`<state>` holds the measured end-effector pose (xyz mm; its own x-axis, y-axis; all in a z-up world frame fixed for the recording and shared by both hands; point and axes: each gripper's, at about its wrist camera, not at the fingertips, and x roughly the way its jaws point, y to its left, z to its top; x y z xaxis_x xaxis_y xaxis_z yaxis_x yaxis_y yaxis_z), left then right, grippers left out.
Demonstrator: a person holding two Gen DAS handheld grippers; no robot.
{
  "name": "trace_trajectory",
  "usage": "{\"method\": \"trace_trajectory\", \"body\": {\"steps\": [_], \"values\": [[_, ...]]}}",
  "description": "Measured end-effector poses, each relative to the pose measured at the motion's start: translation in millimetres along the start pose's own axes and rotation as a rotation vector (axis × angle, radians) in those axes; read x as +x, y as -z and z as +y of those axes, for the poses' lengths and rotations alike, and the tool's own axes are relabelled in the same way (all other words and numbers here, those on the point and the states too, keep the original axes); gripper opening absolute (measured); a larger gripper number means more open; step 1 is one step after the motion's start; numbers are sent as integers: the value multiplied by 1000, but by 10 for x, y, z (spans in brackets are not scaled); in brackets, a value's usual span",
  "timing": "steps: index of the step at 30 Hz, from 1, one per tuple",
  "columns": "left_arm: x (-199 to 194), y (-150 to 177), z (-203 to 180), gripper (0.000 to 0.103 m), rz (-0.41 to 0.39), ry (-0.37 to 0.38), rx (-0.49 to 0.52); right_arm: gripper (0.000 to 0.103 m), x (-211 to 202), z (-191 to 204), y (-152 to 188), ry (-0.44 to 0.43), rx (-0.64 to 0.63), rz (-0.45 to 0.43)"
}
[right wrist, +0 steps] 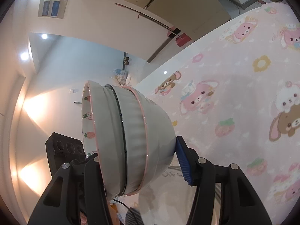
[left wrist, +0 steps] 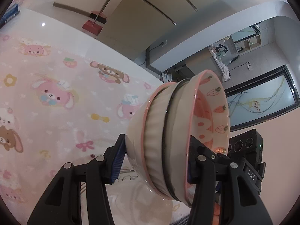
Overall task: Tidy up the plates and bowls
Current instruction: 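Lift the bowl stack with the left tool and carry it over the plates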
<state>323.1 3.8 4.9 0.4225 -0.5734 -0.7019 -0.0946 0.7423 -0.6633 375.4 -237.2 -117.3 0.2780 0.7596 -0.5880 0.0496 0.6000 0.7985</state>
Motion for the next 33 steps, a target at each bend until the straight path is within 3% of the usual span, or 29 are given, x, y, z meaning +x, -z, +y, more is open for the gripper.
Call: {"method": "trace_trajectory", "body": {"steps": [8,15,25,33], "values": [[-386,171,-250,50,-31,26,23,58,-370,321,241,-9,-51,-22],[-644,488,-313,50,-48,36,6,58,-576,475,656,2,-65,-23],[-883,947,-274,50,-63,27,6,58,-737,436,1134,-14,-63,-10],[-858,1134,-202,50,-49,14,18,58,-696,267,1300,-21,-50,1]]}}
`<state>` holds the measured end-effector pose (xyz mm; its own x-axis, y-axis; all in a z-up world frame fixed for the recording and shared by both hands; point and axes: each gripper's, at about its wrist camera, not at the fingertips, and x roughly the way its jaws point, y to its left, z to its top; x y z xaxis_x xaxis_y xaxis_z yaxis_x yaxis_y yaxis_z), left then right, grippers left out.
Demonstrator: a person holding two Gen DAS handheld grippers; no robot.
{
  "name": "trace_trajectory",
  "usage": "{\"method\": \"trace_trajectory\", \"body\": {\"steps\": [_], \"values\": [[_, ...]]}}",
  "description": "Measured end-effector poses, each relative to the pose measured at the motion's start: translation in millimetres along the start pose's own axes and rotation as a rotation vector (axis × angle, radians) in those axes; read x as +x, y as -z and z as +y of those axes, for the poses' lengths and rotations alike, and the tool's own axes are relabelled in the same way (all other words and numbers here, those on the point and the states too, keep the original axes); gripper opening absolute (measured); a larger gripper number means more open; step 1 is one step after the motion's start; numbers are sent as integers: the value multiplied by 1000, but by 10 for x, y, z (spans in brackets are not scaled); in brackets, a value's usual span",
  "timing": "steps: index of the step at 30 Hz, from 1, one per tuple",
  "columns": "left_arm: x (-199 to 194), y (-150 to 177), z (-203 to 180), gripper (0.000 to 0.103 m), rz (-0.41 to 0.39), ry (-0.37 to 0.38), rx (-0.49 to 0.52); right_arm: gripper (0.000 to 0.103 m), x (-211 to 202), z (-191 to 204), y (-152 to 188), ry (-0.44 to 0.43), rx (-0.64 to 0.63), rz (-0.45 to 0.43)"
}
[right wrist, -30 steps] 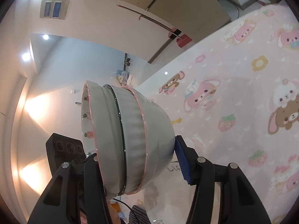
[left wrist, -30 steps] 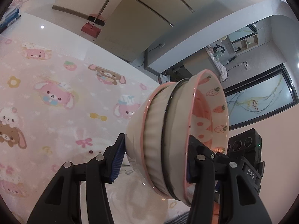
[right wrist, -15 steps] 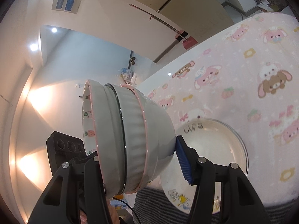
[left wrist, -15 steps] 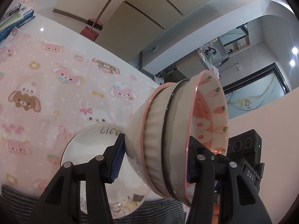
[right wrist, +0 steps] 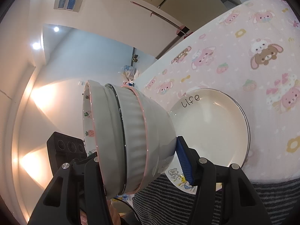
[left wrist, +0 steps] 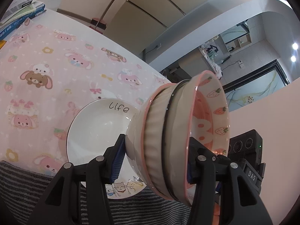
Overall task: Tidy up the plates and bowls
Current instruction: 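Lift the bowl stack with the left tool and carry it over the plates, then lower the bowl stack onto the plate stack and open the left tool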
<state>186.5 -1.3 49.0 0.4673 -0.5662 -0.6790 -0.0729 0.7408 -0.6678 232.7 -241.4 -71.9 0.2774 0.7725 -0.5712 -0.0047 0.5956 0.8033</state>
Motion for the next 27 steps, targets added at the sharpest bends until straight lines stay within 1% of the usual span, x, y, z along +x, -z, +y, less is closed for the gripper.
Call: {"method": "trace_trajectory", "body": {"steps": [14,20,24,27], "values": [[323,137,268,51,51,-13,-19,58,210,-400,77,18,44,41],[472,176,410,51,82,-19,-41,58,332,-553,91,40,68,64],[528,190,483,51,92,-19,-51,60,372,-586,83,48,56,76],[536,206,496,51,86,-16,-48,60,356,-575,84,61,43,68]]}}
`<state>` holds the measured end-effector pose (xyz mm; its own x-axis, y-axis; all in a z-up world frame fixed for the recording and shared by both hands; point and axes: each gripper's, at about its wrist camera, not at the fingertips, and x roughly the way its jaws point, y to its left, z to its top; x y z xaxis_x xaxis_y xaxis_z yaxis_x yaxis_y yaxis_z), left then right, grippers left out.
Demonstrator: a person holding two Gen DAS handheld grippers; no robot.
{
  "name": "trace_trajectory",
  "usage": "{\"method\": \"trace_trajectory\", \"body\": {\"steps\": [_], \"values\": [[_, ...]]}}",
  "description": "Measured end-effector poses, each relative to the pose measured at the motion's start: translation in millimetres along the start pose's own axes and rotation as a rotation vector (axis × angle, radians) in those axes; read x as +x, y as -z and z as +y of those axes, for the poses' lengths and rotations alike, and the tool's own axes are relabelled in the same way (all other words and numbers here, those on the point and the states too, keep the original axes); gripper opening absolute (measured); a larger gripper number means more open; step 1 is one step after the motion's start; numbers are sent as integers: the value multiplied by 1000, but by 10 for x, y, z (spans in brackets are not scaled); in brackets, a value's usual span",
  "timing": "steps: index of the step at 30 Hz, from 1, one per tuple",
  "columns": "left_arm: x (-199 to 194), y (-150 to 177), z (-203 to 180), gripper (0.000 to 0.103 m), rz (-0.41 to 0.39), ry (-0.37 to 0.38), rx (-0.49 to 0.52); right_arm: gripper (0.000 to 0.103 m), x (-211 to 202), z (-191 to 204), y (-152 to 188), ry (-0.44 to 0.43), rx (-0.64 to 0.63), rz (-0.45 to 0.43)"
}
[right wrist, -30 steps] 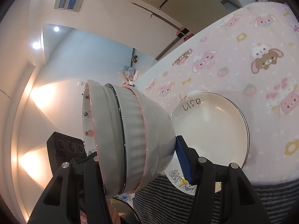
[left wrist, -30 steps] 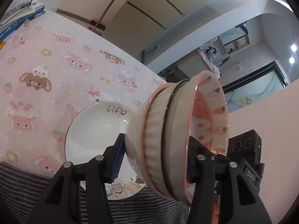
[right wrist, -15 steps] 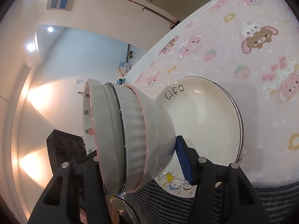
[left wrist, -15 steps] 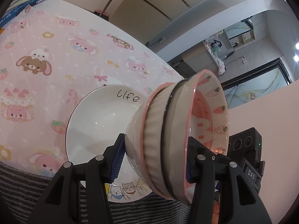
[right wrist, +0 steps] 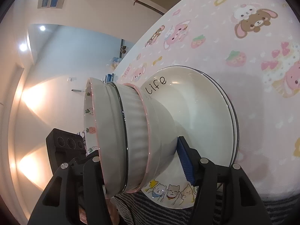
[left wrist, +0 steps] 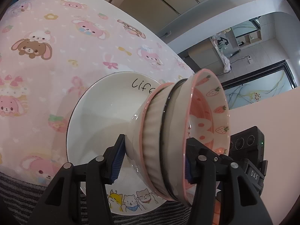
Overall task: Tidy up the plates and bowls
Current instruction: 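Lower the bowl stack onto the plate stack and open the left tool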
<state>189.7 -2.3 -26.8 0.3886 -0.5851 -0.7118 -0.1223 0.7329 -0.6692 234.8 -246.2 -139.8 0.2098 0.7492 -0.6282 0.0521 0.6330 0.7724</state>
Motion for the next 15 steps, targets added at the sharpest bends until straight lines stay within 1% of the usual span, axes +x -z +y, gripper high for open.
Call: {"method": "trace_trajectory", "body": {"steps": [2,4,6,8,9,11,13,15], "values": [[5,10,-7,51,-3,-6,9,60,-3,5,6,14,-9,-3],[11,25,-21,51,-7,-24,24,60,-5,37,25,53,-37,-11],[28,42,-32,51,-10,-60,41,60,-10,118,64,116,-93,-26],[38,56,-45,51,-25,-104,63,58,-55,211,98,142,-144,-51],[10,65,-49,51,-43,-117,69,59,-99,266,115,139,-164,-62],[-8,59,-52,53,-54,-139,78,59,-138,293,119,124,-171,-65],[-16,49,-17,53,-56,-132,68,59,-162,284,125,111,-169,-65],[-16,45,10,53,-54,-121,62,59,-178,287,133,118,-182,-65]]}}
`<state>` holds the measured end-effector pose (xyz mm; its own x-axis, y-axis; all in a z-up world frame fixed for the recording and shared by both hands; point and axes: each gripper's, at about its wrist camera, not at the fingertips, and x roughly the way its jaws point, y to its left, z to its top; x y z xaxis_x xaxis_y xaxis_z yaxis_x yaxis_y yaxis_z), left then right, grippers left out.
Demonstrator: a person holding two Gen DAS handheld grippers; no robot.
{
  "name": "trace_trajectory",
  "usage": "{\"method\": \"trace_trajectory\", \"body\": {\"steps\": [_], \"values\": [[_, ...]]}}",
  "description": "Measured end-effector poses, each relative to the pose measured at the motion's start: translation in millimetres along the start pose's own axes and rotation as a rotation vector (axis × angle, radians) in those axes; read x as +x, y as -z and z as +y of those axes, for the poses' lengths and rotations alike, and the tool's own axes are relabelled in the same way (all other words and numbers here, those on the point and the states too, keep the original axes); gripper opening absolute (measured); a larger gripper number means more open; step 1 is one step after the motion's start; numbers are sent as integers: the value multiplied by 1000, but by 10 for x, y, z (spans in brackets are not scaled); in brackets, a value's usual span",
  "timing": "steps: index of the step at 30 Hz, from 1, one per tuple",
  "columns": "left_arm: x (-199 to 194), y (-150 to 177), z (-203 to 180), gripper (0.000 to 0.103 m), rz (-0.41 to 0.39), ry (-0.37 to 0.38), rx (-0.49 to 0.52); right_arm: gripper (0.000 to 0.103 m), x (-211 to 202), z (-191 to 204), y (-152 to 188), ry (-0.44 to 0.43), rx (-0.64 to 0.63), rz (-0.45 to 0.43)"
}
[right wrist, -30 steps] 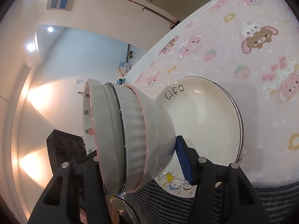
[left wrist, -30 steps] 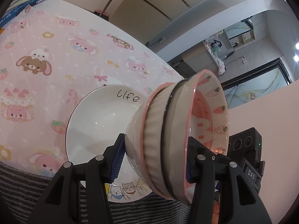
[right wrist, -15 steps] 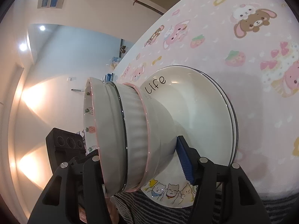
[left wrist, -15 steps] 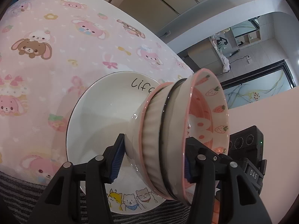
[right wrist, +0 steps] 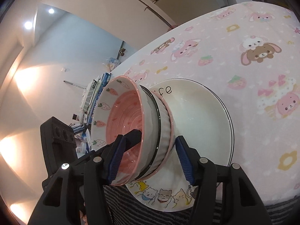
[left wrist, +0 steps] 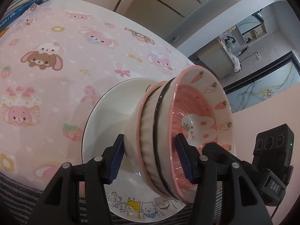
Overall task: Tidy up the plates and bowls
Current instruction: 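Lower the bowl stack onto the plate stack and open the left tool, then raise the left tool away from the stacked dishes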
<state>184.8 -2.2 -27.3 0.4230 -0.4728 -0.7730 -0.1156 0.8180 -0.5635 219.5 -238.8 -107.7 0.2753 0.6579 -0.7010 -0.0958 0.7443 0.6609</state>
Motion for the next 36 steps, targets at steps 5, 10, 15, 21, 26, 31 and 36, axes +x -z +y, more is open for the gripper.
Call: {"method": "trace_trajectory", "body": {"steps": [5,10,15,21,26,31,36], "values": [[28,3,-46,57,-4,-7,27,59,23,74,-2,31,-17,-15],[40,10,-89,58,-9,-15,52,59,2,127,11,102,-33,-48],[60,17,-165,59,-10,-30,98,59,-21,120,19,174,-55,-73],[4,36,-243,57,-53,-93,163,64,-109,197,37,191,-98,-112],[-211,36,-395,62,-148,-159,260,65,-175,208,55,184,-99,-126],[-459,87,-489,73,-277,-201,348,65,-343,409,141,251,-188,-218],[-725,132,-512,75,-382,-219,390,71,-632,713,296,310,-312,-355]]}}
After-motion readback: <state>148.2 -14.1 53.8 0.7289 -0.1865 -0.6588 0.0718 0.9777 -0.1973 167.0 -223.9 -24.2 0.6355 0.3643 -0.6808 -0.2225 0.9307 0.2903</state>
